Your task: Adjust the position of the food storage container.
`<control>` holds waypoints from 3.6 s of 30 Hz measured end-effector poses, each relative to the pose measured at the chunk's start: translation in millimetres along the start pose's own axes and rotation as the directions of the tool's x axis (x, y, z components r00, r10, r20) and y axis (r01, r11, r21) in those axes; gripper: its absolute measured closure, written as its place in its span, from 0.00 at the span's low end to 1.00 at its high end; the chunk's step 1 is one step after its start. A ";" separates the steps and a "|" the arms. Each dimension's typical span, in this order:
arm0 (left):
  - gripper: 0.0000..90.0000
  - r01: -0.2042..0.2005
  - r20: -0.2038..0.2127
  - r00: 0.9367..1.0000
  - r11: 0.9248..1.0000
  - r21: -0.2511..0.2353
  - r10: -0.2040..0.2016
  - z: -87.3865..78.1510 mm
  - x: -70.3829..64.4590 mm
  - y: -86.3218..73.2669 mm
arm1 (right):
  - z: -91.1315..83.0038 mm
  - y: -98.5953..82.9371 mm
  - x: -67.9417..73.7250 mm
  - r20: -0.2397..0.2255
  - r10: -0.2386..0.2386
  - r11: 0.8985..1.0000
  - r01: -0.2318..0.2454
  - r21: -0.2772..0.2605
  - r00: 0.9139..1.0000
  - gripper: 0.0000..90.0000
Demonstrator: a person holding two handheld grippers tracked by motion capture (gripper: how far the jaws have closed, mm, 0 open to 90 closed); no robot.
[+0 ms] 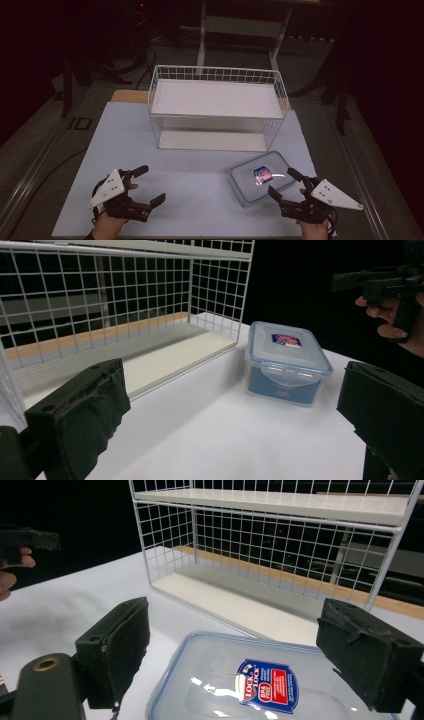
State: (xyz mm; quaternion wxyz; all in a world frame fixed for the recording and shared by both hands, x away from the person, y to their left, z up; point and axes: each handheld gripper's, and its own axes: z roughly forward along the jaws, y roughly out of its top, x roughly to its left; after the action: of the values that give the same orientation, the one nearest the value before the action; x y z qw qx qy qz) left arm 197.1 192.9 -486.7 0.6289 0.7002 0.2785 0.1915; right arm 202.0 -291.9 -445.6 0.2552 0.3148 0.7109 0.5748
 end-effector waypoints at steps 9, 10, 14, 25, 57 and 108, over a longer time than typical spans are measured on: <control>0.00 0.009 0.013 1.000 1.000 -0.024 -0.009 -1.6 -1.4 1.5 | -0.1 20.0 1.2 -0.048 -0.002 0.999 0.004 0.039 0.999 0.14; 0.00 0.011 0.016 1.000 1.000 -0.023 -0.010 -1.4 -1.3 1.5 | -1.0 22.2 -0.1 -0.072 0.002 0.999 0.000 0.038 0.997 0.14; 0.00 0.010 0.018 1.000 1.000 -0.022 -0.009 -0.8 -2.1 1.6 | -3.1 25.9 -3.4 -0.079 0.018 0.998 -0.013 0.056 0.997 0.17; 0.00 0.006 0.024 1.000 1.000 -0.014 -0.006 2.3 -3.1 0.9 | -4.8 -7.2 -15.1 -0.110 0.052 0.975 -0.027 0.222 0.993 0.69; 0.00 0.005 0.023 1.000 1.000 -0.001 -0.005 3.1 -3.3 -0.7 | 52.1 -59.8 -3.7 -0.290 0.000 0.848 0.154 0.507 0.957 1.00; 0.00 0.008 -0.033 0.999 0.999 0.038 -0.006 4.6 -0.5 -4.1 | 30.9 -44.6 -117.5 0.063 0.004 0.891 -0.033 0.452 0.998 1.00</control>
State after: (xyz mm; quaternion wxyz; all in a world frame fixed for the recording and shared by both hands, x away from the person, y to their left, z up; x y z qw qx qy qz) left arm 199.0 189.3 -491.3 0.6115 0.7077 0.2949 0.1956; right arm 296.4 -365.0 -495.5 0.1908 0.3895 0.8141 0.3862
